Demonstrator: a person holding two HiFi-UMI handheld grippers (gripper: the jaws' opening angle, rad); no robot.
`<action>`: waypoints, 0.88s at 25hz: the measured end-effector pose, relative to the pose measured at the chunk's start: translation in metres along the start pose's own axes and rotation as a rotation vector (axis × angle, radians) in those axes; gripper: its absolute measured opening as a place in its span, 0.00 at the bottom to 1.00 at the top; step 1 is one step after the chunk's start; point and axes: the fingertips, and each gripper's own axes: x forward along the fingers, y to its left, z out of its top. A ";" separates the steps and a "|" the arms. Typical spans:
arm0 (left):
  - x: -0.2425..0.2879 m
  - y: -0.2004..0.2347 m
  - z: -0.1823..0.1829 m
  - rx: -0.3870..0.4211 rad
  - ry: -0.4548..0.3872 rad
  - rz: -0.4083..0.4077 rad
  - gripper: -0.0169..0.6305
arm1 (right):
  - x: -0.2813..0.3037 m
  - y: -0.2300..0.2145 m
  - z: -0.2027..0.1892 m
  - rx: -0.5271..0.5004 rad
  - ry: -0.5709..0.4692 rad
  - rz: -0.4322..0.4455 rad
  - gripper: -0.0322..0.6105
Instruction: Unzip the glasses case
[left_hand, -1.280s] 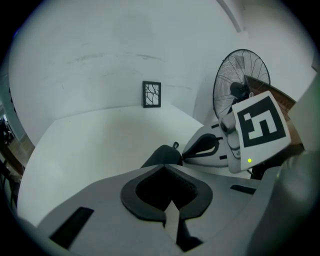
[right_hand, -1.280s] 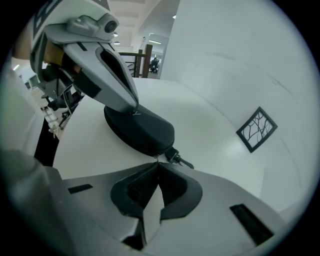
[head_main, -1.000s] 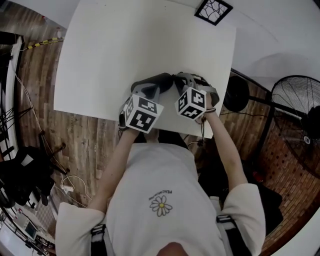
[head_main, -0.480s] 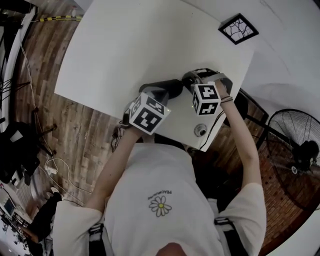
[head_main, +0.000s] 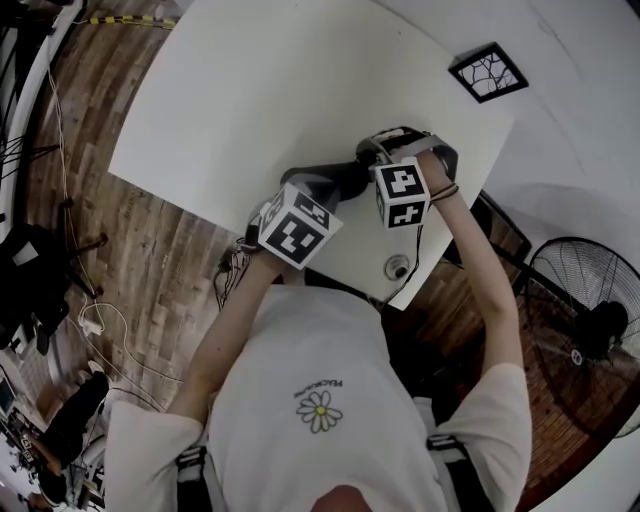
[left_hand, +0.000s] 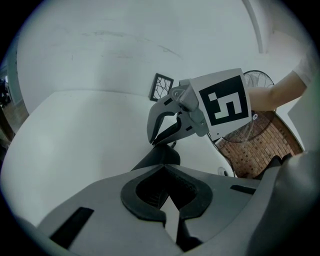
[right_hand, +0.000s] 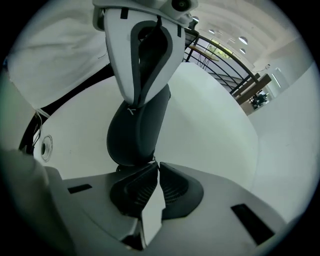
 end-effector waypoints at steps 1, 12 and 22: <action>0.000 0.000 0.000 0.000 -0.004 0.000 0.05 | 0.000 0.001 -0.001 0.009 0.000 -0.002 0.06; -0.007 0.000 0.002 -0.013 -0.079 0.018 0.05 | -0.023 -0.018 -0.003 0.324 -0.076 -0.142 0.14; -0.117 -0.001 0.162 0.210 -0.520 0.148 0.15 | -0.189 -0.095 -0.006 0.596 -0.190 -0.668 0.20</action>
